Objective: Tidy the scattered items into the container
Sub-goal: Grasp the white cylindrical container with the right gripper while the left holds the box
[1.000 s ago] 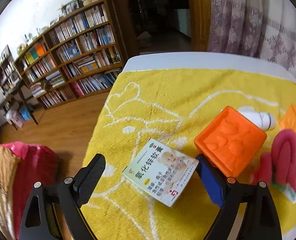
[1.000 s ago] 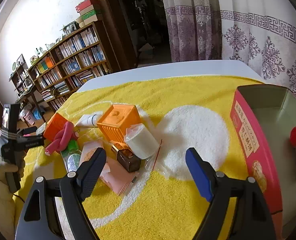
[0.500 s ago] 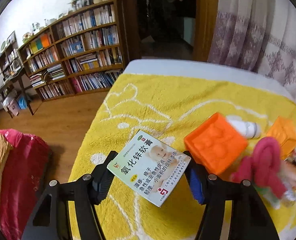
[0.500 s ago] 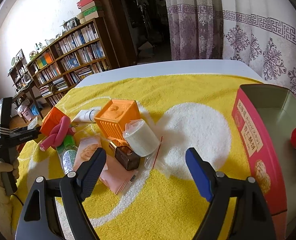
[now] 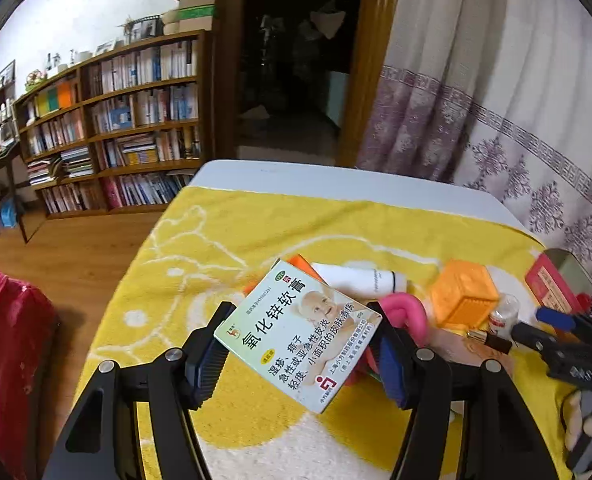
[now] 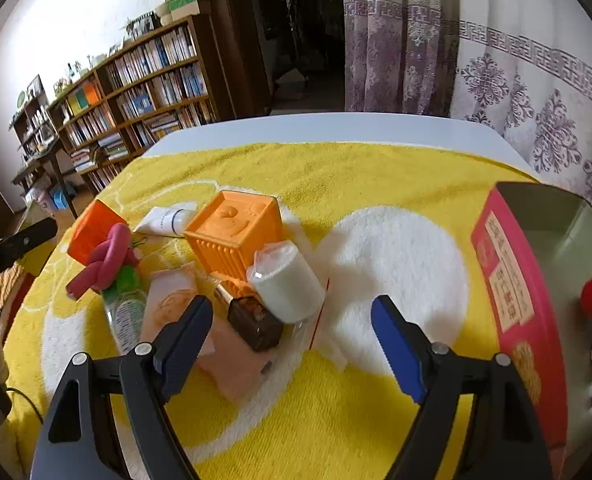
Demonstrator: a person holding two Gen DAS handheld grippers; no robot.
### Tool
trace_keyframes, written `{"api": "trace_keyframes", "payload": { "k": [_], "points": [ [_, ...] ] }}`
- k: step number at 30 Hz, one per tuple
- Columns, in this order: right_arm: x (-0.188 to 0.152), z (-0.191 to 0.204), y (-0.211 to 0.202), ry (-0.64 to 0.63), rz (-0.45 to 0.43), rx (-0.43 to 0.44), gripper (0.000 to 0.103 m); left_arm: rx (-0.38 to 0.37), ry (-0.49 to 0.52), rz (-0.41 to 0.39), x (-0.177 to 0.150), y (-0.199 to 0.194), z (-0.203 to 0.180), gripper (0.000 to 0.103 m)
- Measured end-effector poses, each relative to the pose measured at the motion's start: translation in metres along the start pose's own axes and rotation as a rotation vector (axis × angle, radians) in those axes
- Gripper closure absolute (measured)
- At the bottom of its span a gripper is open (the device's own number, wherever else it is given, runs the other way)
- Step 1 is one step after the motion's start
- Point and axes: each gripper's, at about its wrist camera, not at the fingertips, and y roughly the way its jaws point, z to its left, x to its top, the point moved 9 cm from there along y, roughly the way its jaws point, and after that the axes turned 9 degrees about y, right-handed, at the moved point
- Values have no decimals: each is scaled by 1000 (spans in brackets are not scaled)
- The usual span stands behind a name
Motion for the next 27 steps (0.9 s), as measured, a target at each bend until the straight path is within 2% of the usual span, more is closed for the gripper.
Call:
{"api": "trace_keyframes", "payload": {
  "k": [3,5,7,10,20,27],
  "points": [
    [3,-1,13,1,11,-4,20,-16,-5,9,-3,3,-2,37],
    [1,-1,22,10,31,1,28,-22,-10,10,-5,3,-2,37],
    [-3,1,31,7,57,18,48,-26,-16,10,-5,3,-2,37],
    [-4,0,31,10,48,18,56,-33,-14,13,-8,4,-3,37],
    [5,-3,-1,49,-25,74,56,-27,-22,2,-4,-4,-9,37],
    [9,-12,-35,86,-96,101,56,-46,1,-7,1,-15,-38,37]
  ]
}}
